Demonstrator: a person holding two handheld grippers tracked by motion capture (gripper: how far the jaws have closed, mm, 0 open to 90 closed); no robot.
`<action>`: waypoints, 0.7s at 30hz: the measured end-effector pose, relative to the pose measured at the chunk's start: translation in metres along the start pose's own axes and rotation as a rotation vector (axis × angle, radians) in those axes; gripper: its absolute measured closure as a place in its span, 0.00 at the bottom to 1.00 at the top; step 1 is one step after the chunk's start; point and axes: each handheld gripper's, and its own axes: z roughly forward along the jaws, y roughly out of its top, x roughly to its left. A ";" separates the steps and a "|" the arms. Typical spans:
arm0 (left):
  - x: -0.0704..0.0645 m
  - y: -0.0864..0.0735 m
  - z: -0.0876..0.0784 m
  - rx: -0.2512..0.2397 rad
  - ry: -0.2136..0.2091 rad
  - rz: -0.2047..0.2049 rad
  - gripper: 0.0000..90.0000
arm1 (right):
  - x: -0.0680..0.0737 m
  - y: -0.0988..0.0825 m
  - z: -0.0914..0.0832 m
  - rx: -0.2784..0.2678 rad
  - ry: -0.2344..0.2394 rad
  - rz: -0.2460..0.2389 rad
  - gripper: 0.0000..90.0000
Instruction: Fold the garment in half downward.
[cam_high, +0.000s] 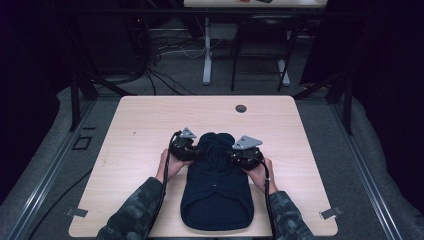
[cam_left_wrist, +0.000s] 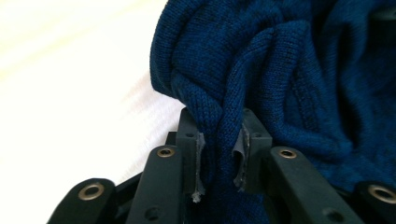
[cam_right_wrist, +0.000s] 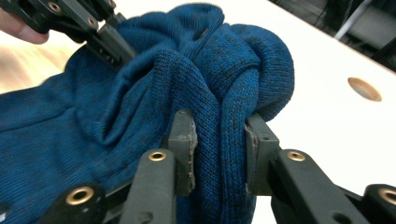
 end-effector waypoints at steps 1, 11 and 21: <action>-0.001 0.000 -0.002 -0.019 0.010 0.014 0.84 | -0.002 -0.001 -0.001 -0.010 0.010 0.019 0.75; -0.015 0.004 -0.014 -0.093 0.050 0.130 0.85 | -0.021 -0.003 -0.007 0.041 0.120 0.164 0.70; -0.026 0.003 -0.021 -0.143 0.084 0.249 0.85 | -0.027 -0.005 -0.004 0.086 0.193 0.260 0.59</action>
